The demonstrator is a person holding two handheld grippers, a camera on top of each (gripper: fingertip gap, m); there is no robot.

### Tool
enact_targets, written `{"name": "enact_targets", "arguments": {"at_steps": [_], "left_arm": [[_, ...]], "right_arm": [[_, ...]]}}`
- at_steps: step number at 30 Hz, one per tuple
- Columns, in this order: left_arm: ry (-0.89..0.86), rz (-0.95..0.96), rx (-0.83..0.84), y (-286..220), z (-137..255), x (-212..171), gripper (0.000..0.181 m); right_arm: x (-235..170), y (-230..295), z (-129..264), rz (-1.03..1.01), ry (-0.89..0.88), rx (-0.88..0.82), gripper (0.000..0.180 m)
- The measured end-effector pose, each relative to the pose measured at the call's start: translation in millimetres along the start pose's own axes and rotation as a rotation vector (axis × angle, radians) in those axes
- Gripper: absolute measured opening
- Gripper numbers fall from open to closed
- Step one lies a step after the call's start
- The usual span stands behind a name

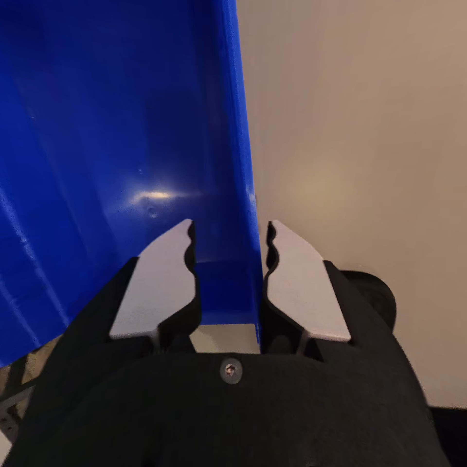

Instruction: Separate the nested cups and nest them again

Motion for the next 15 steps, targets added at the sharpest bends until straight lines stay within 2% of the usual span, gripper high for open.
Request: {"name": "enact_targets", "arguments": {"at_steps": [3, 7, 15], "left_arm": [[0.005, 0.042, -0.089, -8.5, -9.0, 6.7, 0.011], [0.005, -0.088, 0.024, -10.3, -10.8, 12.7, 0.006], [0.004, -0.082, -0.001, -75.0, -9.7, 30.5, 0.005]], "right_arm": [[0.0, 0.2, -0.2, 0.0, -0.008, -0.001, 0.006], [-0.1, 0.3, -0.2, 0.003, -0.013, -0.001, 0.006], [-0.2, 0.7, -0.2, -0.019, -0.008, -0.022, 0.006]]}}
Point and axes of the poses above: each gripper's, where its closed fingertips meet, z back along the fingers, x out of its top, y = z × x across the jaws, the point moved 2 cm from there along z, back along the fingers, and after that the axes turned 6 degrees about -y, right-handed, at the moved point
